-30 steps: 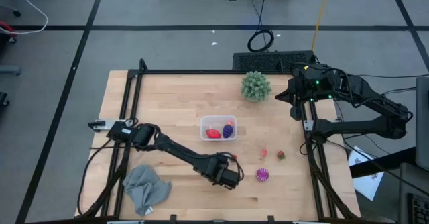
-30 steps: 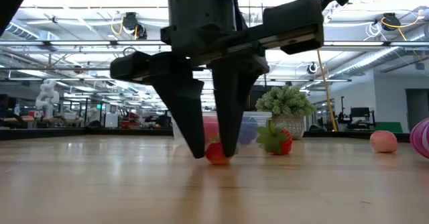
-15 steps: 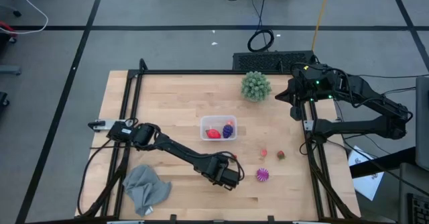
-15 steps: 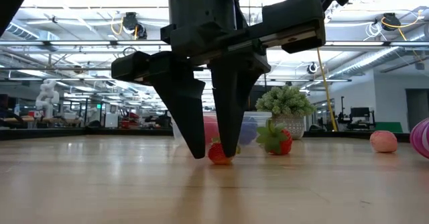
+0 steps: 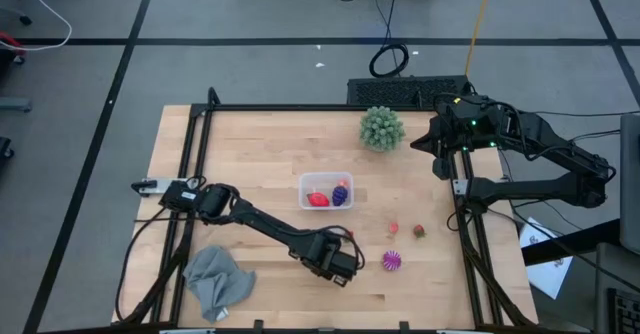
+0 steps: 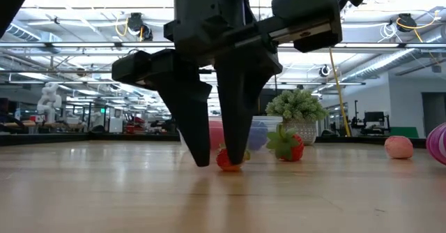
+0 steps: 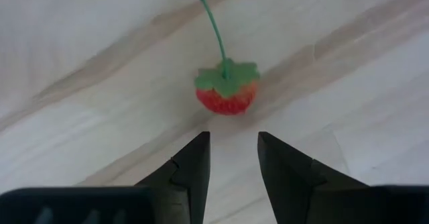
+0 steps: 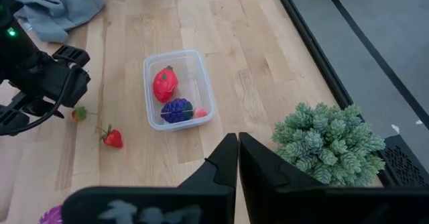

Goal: Pick and placing Produce into tupperware
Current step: Put the left red strawberry into the transparent bin

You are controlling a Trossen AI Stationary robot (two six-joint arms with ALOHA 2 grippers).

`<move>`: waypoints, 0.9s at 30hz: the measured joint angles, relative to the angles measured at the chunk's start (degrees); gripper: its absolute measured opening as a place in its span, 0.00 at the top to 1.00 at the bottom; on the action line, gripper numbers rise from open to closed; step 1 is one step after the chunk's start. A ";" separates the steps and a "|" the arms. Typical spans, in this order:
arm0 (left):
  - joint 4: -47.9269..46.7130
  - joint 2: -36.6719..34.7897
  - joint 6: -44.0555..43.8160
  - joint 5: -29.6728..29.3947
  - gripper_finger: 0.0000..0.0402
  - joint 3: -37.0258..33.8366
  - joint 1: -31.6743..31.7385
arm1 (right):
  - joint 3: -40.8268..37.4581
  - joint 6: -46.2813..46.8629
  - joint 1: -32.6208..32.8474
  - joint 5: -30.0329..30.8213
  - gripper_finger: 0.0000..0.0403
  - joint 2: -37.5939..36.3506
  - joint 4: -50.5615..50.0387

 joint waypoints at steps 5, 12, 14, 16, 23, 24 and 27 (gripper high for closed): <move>-0.06 -0.92 0.07 -0.95 0.68 0.02 -0.60 | 0.00 0.02 -0.01 -0.01 0.99 0.00 0.02; 3.64 -3.64 0.49 -7.85 0.68 0.11 -0.91 | 0.00 0.04 -0.01 -0.02 0.99 0.00 0.03; 4.79 -3.89 1.37 -8.62 0.68 0.11 -0.72 | 0.00 0.04 -0.01 -0.01 0.99 0.00 0.03; 5.26 -3.96 1.71 -8.75 0.68 0.11 -0.52 | 0.00 0.04 -0.01 -0.02 0.99 0.00 0.00; 4.91 -3.93 2.27 -8.75 0.68 0.07 -0.49 | 0.00 0.01 -0.01 0.00 0.99 0.00 0.16; 4.80 -3.93 2.27 -8.75 0.68 0.07 -0.49 | 0.00 0.01 0.00 -0.02 0.99 0.00 0.37; 3.88 -3.93 2.27 -8.75 0.68 0.07 -0.55 | 0.00 0.01 0.01 -0.02 0.99 0.00 0.48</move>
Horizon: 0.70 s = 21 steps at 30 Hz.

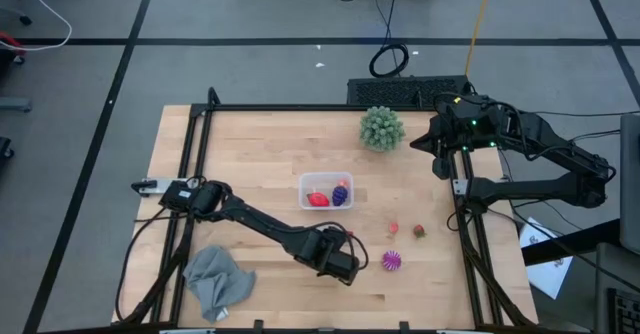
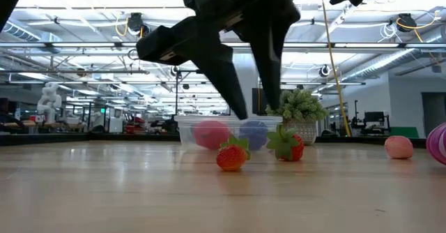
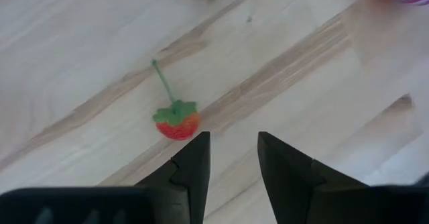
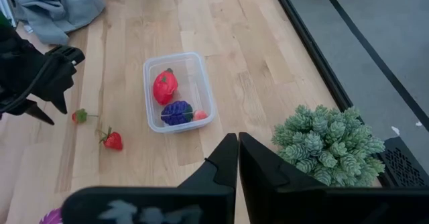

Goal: Pick and placing Produce into tupperware
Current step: Put the left red strawberry into the transparent bin

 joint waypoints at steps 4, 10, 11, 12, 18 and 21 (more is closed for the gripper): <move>-1.72 0.02 -0.40 0.46 0.68 0.00 -0.01 | 0.00 0.00 -0.02 0.02 0.99 0.00 0.02; -1.72 0.07 -0.42 0.50 0.68 0.00 -0.05 | 0.00 0.00 -0.02 0.02 0.99 0.00 0.02; -1.72 0.07 -0.42 0.50 0.68 0.00 -0.05 | 0.00 -0.02 -0.02 0.02 0.99 0.00 0.02; -1.68 0.07 -0.42 0.50 0.68 0.00 -0.05 | 0.00 0.00 -0.02 0.02 0.99 0.00 0.02; -3.82 0.11 -1.23 0.34 0.68 0.00 -0.10 | 0.00 -0.01 -0.02 0.02 0.99 0.00 0.02; -7.30 0.15 -2.50 0.39 0.68 -0.07 -0.08 | 0.00 -0.02 -0.02 0.02 0.99 0.00 0.02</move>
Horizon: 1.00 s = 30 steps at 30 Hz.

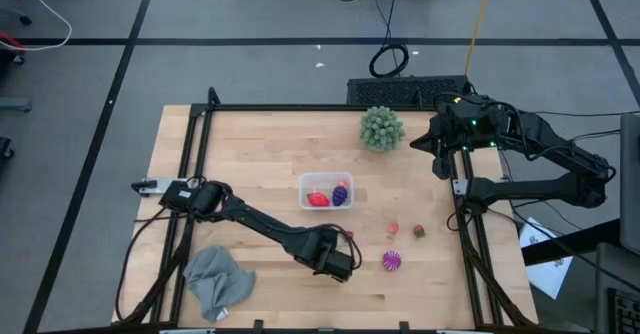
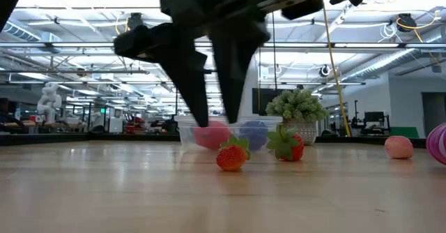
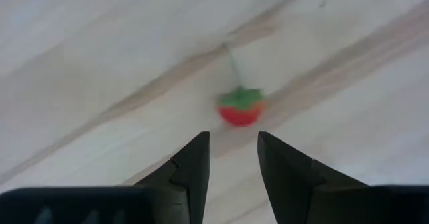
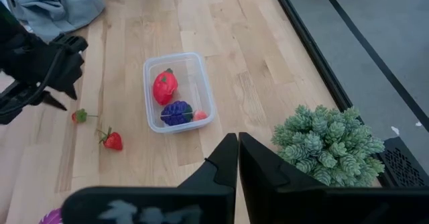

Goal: Pick and placing Produce into tupperware
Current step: Put the left red strawberry into the transparent bin

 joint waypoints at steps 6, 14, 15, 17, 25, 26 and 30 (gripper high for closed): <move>-0.28 0.06 -0.63 -0.75 0.68 0.02 0.10 | 0.00 0.00 0.00 0.00 0.99 0.00 0.00; 1.60 0.07 -1.08 -3.11 0.68 0.02 0.52 | 0.00 0.00 0.00 0.00 0.99 0.00 0.00; 1.66 0.07 -1.07 -3.83 0.68 0.02 0.52 | 0.00 0.00 0.00 0.00 0.99 0.00 0.00; 2.00 0.07 -1.12 -4.38 0.68 0.02 0.50 | 0.00 0.00 0.00 0.00 0.99 0.00 0.00; 2.78 0.05 -4.66 -6.21 0.68 0.04 0.63 | 0.00 0.00 0.00 0.00 0.99 0.00 0.00; 2.80 0.05 -4.92 -6.26 0.68 0.04 0.63 | 0.00 0.00 0.00 0.00 0.99 0.00 0.00; 3.56 0.05 -5.39 -6.43 0.68 0.04 0.63 | 0.00 0.00 0.01 0.00 0.99 0.00 0.00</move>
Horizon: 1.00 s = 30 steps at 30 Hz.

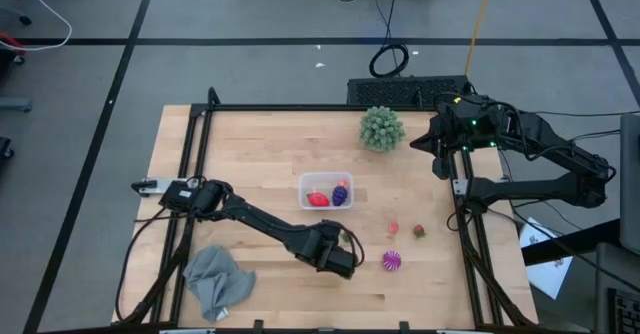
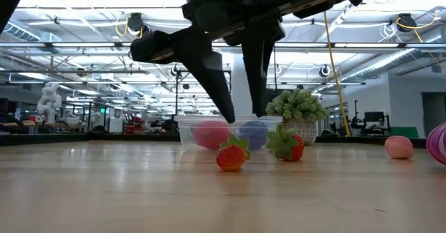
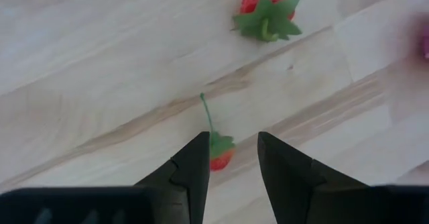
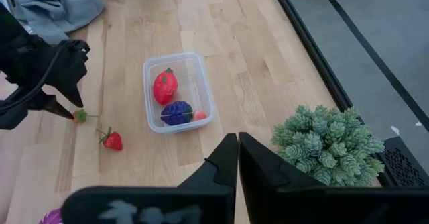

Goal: Pick and placing Produce into tupperware
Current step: Put the left red strawberry into the transparent bin

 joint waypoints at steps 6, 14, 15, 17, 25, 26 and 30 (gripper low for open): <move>-0.10 0.00 -3.88 2.30 0.68 0.00 0.00 | 0.00 0.00 -0.01 0.00 0.99 0.00 0.00; -1.32 0.00 -10.32 4.90 0.68 0.00 0.26 | 0.00 0.00 0.00 0.00 0.99 0.00 0.00; -1.30 0.00 -10.52 4.90 0.68 0.00 0.26 | 0.00 0.00 -0.01 0.00 0.99 0.00 0.00; -1.28 0.00 -10.52 4.90 0.68 0.00 0.26 | 0.00 0.00 -0.01 0.00 0.99 0.00 -0.02; -1.20 0.00 -11.24 4.89 0.58 0.00 0.15 | 0.00 0.00 0.00 0.00 0.99 0.00 0.00; -1.22 0.00 -11.54 4.87 0.55 0.00 0.15 | 0.00 -0.02 -0.01 0.00 0.99 0.00 0.00; -1.19 0.00 -12.11 4.64 0.47 0.00 0.15 | 0.00 0.00 -0.01 0.00 0.99 0.00 0.00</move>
